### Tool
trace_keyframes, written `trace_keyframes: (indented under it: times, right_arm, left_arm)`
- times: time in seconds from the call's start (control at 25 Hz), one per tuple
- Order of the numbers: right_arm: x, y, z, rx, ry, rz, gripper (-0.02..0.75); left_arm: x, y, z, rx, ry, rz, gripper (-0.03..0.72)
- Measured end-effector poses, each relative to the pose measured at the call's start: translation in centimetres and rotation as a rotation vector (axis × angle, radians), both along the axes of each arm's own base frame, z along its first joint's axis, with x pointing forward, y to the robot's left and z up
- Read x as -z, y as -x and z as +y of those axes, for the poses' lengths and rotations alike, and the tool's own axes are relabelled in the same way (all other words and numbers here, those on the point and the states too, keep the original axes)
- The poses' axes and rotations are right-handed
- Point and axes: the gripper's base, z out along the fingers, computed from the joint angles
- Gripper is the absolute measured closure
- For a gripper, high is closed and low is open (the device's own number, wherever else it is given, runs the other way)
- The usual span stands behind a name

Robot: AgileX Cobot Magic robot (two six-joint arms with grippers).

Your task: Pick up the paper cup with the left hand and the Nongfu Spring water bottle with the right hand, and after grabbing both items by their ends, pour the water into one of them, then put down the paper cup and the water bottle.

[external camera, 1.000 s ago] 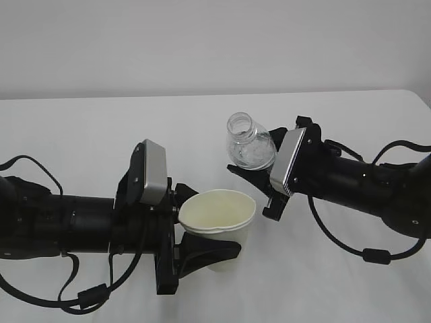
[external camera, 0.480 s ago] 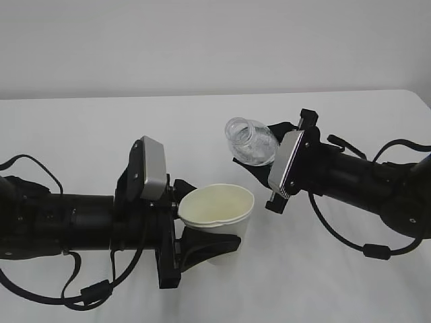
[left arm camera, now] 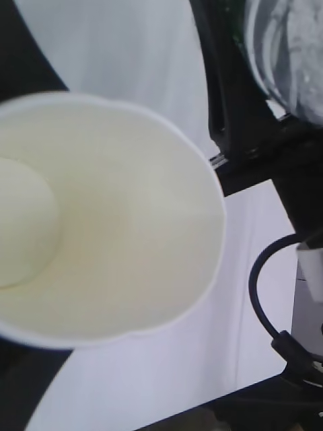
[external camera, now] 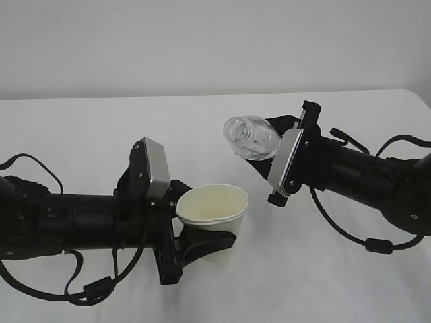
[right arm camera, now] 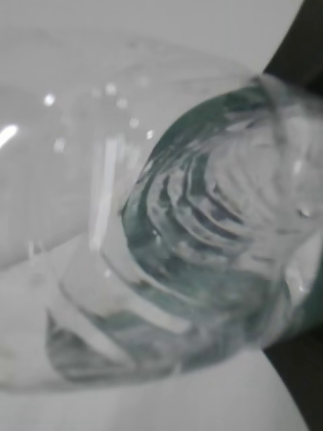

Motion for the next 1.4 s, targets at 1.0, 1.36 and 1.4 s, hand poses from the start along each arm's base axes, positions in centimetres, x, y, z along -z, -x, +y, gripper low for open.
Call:
trace_keyframes:
  times: [1.0,1.36,1.4]
  right_arm:
    - [-0.93,-0.35,-0.37,0.04,0.11,-0.154,0.317]
    - [-0.94,-0.38,-0.4,0.038,0.164,-0.207,0.317]
    - [-0.94,-0.38,-0.4,0.037,0.167,-0.211,0.317]
  left_arm:
    - [-0.35,-0.25,-0.04,-0.025,0.038,-0.016,0.259]
    - [-0.37,-0.2,-0.06,-0.019,0.039,-0.018,0.26]
    - [-0.37,-0.2,-0.06,-0.018,0.039,-0.018,0.26]
